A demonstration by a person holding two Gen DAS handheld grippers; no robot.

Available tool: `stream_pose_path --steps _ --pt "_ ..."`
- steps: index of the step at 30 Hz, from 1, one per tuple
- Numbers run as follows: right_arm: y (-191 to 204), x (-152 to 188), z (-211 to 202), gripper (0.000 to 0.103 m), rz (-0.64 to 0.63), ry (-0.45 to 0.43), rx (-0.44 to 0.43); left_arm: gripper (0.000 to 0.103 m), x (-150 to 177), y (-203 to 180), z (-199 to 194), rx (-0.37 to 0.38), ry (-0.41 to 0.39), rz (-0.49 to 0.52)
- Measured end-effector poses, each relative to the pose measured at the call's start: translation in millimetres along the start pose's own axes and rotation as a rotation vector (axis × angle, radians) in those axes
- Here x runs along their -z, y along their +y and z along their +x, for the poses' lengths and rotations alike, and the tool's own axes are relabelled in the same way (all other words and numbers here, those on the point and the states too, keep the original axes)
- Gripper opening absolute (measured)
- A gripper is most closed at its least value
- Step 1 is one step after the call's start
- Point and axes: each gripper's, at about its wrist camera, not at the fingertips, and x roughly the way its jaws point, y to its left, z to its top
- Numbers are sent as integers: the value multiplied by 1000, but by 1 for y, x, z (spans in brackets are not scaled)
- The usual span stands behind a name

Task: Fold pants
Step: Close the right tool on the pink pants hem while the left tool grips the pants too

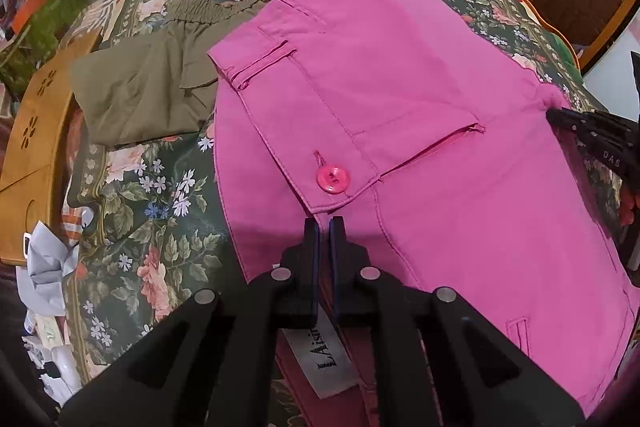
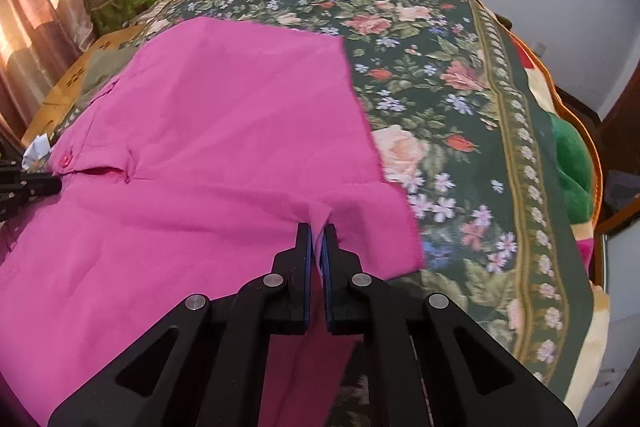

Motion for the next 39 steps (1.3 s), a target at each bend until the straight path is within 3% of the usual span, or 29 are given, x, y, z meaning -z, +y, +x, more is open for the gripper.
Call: stream_pose_path --steps 3,6,10,15,19,22,26,29,33,39 --pt "-15 0 -5 2 18 -2 82 9 1 -1 0 -7 -4 0" --pt "-35 4 -16 2 82 4 56 9 2 -1 -2 -6 -18 7" --pt "-39 8 -39 2 59 -33 59 12 4 -4 -12 -50 -53 56" --pt "-38 4 -51 7 30 -66 74 12 -9 9 -32 -39 -98 10" --pt "-40 -4 -49 26 45 -87 65 13 -25 20 -39 -9 -111 -35" --pt "-41 -7 -46 34 60 -98 54 16 -35 27 -33 10 -96 -62" --pt "-43 -11 -34 36 84 -73 31 21 -41 34 -13 63 -39 -122" --pt "-48 -11 -22 45 117 -41 1 21 -41 36 1 105 -4 -152" --pt "-54 -8 -3 46 162 14 -39 21 -40 31 6 130 -16 -124" --pt "-45 -10 4 46 128 13 -74 21 -41 33 9 168 -13 -131"
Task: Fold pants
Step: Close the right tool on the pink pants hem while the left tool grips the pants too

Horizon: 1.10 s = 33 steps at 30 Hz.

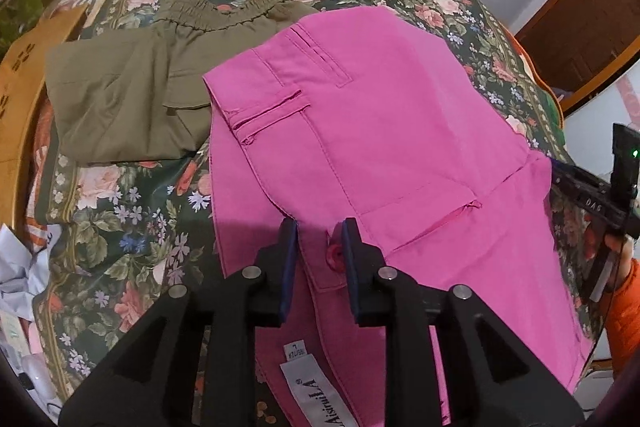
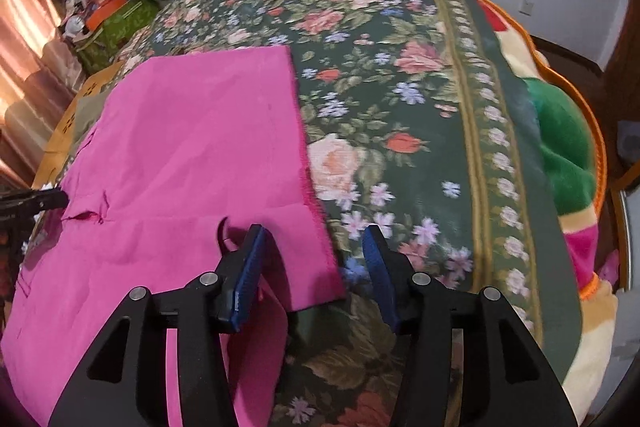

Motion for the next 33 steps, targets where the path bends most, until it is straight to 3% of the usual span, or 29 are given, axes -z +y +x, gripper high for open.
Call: stream_pose_path --steps 2,3,4,5,8,11,13,23,27,32,33 --pt "2 0 3 45 -15 0 7 15 -1 2 1 3 2 -13" --pt "4 0 5 35 -26 -2 13 11 -1 2 1 -10 -3 -18" --pt "5 0 7 17 -36 2 21 10 -1 3 1 -15 -3 -20" --pt "4 -1 10 10 -40 14 24 10 -1 3 1 -19 -7 -24" --pt "8 3 13 5 -85 18 65 9 0 -3 -1 -65 -24 -7" --pt "14 4 13 3 -133 19 107 8 2 -13 -5 -176 -66 35" --pt "16 5 15 2 -160 22 131 8 0 -13 -6 -204 -76 18" --pt "15 5 18 0 -130 21 164 7 0 3 -2 -260 -68 -10" --pt "16 3 17 0 -131 23 164 7 2 17 -7 -208 -48 -40" --pt "15 3 10 11 -103 40 158 9 4 25 -28 -195 -90 -69" --pt "15 2 6 19 -97 39 172 10 3 27 -31 -199 -98 -66"
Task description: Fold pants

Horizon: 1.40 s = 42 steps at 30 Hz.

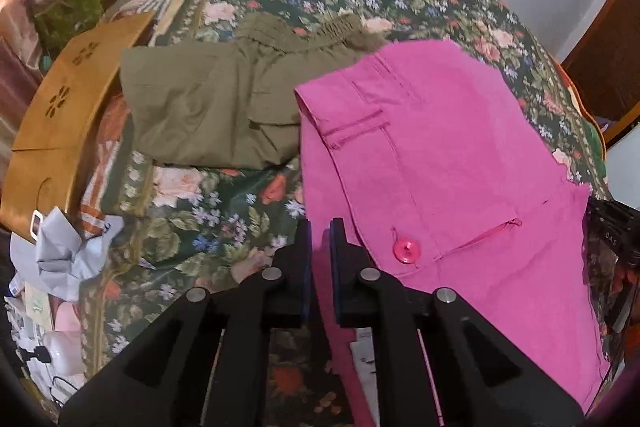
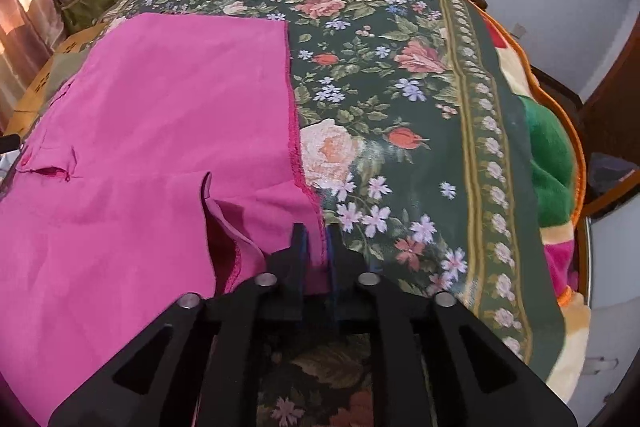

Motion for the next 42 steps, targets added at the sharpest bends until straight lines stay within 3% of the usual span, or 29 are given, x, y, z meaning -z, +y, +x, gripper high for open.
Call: stream_pose_path --steps 1,4,6,8,12,13,14,16,22,34,42 --pt "0 0 -3 30 5 -5 14 11 -2 2 -3 -9 -6 4" --pt "-1 -3 -18 46 -7 -56 56 16 -9 8 -14 -35 -30 9" --pt "0 -7 -30 53 -29 -94 86 25 -14 12 -21 -39 -50 8" --pt "0 -12 -41 60 -47 -128 104 45 -19 14 -27 -45 -75 10" --pt "4 -29 -64 77 -62 -217 115 65 -32 17 -39 -68 -130 25" --pt "4 -32 -66 82 -60 -230 112 74 -36 17 -40 -69 -133 25" --pt "5 -38 -70 83 -57 -253 104 82 -40 18 -41 -70 -136 25" --pt "8 -46 -72 83 -51 -273 88 86 -48 17 -39 -72 -143 25" --pt "18 -77 -55 83 -44 -267 27 86 -67 18 -15 -57 -108 16" --pt "25 -125 31 83 -41 -116 -41 86 -87 15 60 -2 4 -26" --pt "26 -152 77 78 10 -42 -115 85 -90 15 84 56 40 -53"
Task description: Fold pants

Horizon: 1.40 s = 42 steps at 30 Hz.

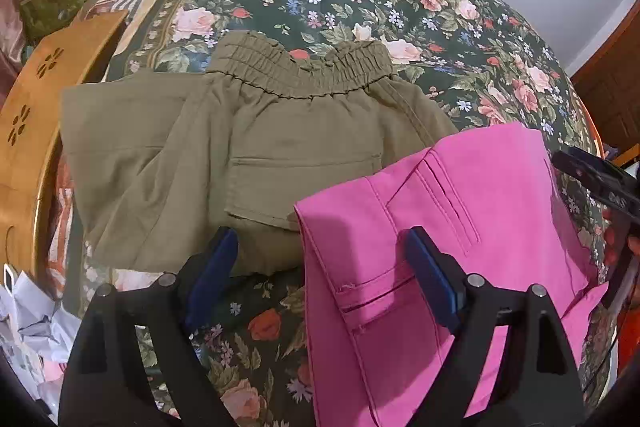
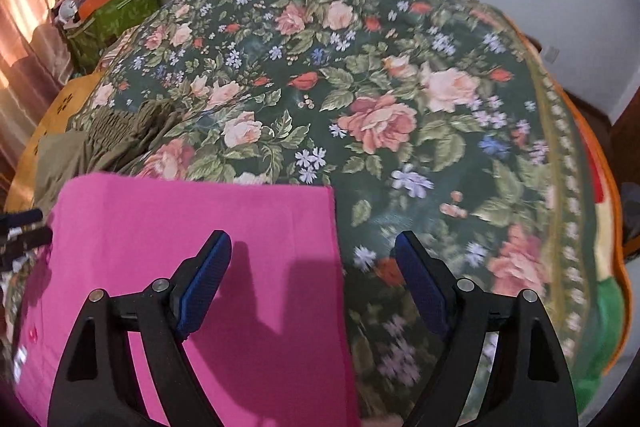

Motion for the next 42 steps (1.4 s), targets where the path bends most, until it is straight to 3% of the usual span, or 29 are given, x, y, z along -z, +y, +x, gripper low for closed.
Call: stream_pose_path --steps 4,7,9,11,12,14,16,17,21,24,29,34,38,42 --pt "-3 -4 21 71 31 45 -37 73 0 0 4 54 2 10" --pt "-15 0 29 73 112 40 -114 64 -1 -1 7 102 6 14" --pt "-19 4 29 68 138 28 -147 55 -1 -2 8 131 11 17" --pt "-14 6 27 46 112 23 -176 46 -1 -6 8 139 5 25" --pt "-11 5 26 41 106 27 -188 43 -1 -8 7 130 -2 33" --pt "-3 4 23 29 86 35 -193 28 -1 -14 5 122 -15 50" --pt "6 2 22 6 42 36 -163 15 -2 -18 4 73 -29 64" --pt "9 1 22 6 23 36 -140 8 -1 -20 3 45 -32 73" --pt "21 2 10 3 -50 -15 -42 3 -1 -18 -3 15 -37 80" --pt "17 -1 -9 3 -53 -57 -16 3 -5 -16 -20 6 -65 75" --pt "3 -13 -52 3 -21 -123 -17 2 -13 -22 -63 29 -127 77" --pt "-1 -23 -113 3 0 -224 -13 2 -16 -50 -113 26 -206 141" --pt "-2 -14 -156 3 10 -280 -12 2 -10 -71 -146 25 -254 188" --pt "-4 9 -180 3 25 -291 -14 3 3 -83 -161 36 -236 197"
